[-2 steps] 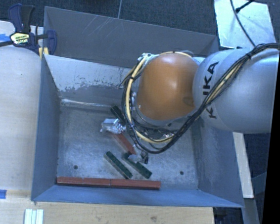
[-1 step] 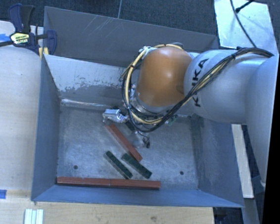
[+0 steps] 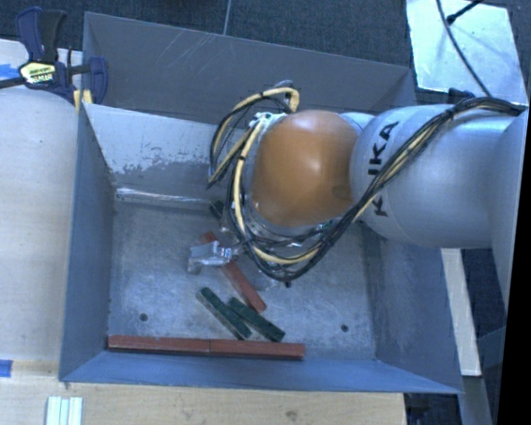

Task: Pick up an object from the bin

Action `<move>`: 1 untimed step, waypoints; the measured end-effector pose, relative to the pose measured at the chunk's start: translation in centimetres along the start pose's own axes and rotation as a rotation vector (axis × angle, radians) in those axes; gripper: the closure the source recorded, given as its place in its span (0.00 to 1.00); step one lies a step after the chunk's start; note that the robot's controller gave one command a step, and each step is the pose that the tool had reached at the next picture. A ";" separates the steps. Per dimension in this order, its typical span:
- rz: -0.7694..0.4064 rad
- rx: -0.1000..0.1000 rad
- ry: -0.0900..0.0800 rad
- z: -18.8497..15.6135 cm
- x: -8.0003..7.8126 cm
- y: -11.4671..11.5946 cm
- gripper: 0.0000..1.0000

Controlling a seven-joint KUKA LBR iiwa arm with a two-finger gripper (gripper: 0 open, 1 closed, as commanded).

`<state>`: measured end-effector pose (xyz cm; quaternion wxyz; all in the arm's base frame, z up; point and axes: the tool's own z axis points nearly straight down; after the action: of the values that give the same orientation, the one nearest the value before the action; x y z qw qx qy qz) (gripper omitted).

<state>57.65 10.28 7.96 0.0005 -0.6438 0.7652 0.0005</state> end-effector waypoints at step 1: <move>0.005 0.000 -0.001 0.0 0.0 -0.1 1.00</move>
Offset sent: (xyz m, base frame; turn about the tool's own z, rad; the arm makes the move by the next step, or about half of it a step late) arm 0.0000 0.0000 0.0000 0.0000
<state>57.70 10.24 7.98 0.0009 -0.6421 0.7666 0.0006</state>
